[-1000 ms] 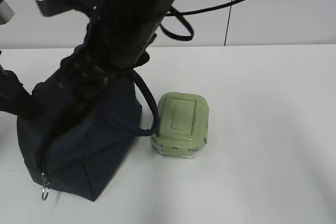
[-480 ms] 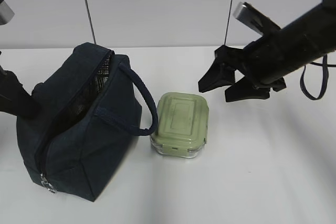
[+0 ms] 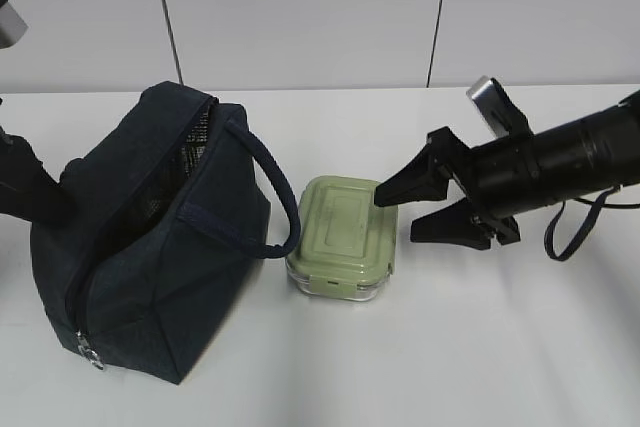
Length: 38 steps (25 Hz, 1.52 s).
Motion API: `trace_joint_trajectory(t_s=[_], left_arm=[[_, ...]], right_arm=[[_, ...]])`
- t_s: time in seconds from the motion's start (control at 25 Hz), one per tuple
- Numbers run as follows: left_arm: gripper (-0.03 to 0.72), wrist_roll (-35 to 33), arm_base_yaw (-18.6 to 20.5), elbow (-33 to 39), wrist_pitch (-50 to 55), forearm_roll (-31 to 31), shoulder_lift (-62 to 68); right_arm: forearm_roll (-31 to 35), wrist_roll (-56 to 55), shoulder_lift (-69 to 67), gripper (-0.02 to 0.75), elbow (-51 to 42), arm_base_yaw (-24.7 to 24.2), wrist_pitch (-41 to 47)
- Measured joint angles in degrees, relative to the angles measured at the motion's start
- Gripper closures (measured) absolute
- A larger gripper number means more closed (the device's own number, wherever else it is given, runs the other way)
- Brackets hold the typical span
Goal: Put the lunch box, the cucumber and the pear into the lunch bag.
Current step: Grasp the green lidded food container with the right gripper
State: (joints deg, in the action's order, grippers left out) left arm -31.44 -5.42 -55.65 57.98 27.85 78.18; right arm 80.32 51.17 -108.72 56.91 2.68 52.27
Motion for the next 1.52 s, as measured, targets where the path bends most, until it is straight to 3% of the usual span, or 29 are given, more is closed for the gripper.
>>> trace_joint_trajectory(t_s=[0.16, 0.48, 0.88, 1.52], left_arm=[[0.687, 0.0, 0.0, 0.0, 0.0, 0.0, 0.0], [0.687, 0.0, 0.0, 0.0, 0.0, 0.0, 0.0], [0.687, 0.0, 0.0, 0.0, 0.0, -0.1, 0.0], [0.687, 0.0, 0.0, 0.0, 0.0, -0.2, 0.0]], right_arm=[[7.0, 6.0, -3.2, 0.183, -2.7, -0.5, -0.1], [14.7, 11.8, -9.0, 0.183, -2.7, -0.5, 1.0], [18.9, 17.5, -11.1, 0.183, -2.7, -0.5, 1.6], [20.3, 27.2, -11.9, 0.183, -2.5, -0.4, 4.0]])
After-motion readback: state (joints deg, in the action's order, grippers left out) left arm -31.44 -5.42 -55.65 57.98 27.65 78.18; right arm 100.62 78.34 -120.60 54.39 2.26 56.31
